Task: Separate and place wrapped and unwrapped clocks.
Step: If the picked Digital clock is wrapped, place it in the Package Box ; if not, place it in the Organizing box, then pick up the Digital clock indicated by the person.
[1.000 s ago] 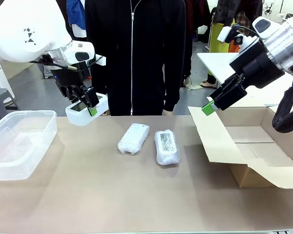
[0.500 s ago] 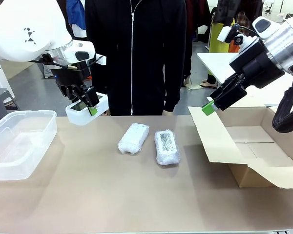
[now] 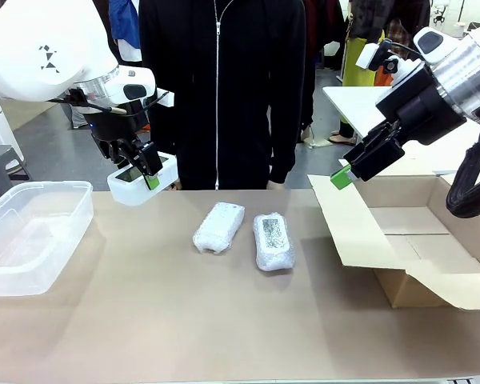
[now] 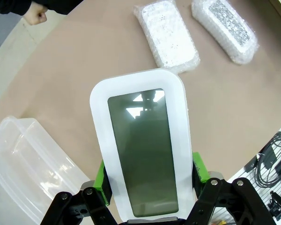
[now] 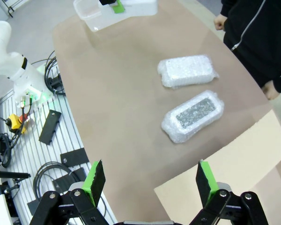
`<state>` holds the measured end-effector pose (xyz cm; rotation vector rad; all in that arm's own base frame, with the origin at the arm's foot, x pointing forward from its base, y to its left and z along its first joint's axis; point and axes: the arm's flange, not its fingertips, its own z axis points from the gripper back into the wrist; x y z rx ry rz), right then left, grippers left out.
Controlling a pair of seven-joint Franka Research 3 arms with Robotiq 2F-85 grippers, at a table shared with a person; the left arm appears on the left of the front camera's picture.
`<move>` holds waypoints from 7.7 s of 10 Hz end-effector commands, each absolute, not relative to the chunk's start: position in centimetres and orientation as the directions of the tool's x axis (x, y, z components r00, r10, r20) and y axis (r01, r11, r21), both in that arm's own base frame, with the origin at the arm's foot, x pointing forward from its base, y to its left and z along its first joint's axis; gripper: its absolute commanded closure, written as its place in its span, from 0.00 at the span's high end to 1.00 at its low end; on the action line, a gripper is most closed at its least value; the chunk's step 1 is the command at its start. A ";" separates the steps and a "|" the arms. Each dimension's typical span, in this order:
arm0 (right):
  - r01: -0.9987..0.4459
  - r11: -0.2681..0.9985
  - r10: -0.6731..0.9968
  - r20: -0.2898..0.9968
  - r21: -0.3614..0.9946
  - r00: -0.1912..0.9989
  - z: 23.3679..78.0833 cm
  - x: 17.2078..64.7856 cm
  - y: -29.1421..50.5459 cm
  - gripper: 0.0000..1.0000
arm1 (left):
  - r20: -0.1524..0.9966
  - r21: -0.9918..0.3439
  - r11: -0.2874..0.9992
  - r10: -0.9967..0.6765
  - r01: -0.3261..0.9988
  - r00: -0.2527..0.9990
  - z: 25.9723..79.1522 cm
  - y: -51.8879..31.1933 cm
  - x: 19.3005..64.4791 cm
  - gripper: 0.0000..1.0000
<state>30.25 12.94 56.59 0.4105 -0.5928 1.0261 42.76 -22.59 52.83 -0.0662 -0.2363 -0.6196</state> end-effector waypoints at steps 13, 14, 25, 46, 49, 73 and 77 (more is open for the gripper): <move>-0.884 0.464 0.671 0.631 0.053 0.390 56.5 30.2 12.8 1.00 | 0.305 -0.026 0.997 -0.055 0.066 0.951 49.0 5.6 39.8 0.80; -0.884 0.464 0.671 0.631 0.053 0.390 56.5 30.2 12.8 1.00 | 0.305 -0.023 0.995 -0.084 0.096 0.949 47.0 6.3 40.6 0.80; -0.884 0.464 0.671 0.631 0.053 0.390 56.5 30.2 12.8 1.00 | 0.318 -0.002 0.985 -0.165 0.175 0.934 36.9 8.9 43.7 0.80; -0.884 0.464 0.671 0.631 0.053 0.390 56.5 30.2 12.8 1.00 | 0.368 -0.031 0.995 -0.073 0.091 0.927 52.4 1.5 38.4 1.00; -0.884 0.464 0.671 0.631 0.053 0.390 56.5 30.2 12.8 1.00 | 0.341 0.000 0.996 -0.086 0.091 0.936 54.2 1.2 37.8 1.00; -0.884 0.464 0.671 0.631 0.053 0.390 56.5 30.2 12.8 1.00 | 0.409 -0.138 0.813 -0.473 0.565 0.781 56.7 -10.9 35.5 1.00; -0.884 0.464 0.671 0.631 0.053 0.390 56.5 30.2 12.8 1.00 | 0.478 -0.175 0.628 -0.619 0.758 0.623 57.6 -12.6 32.1 1.00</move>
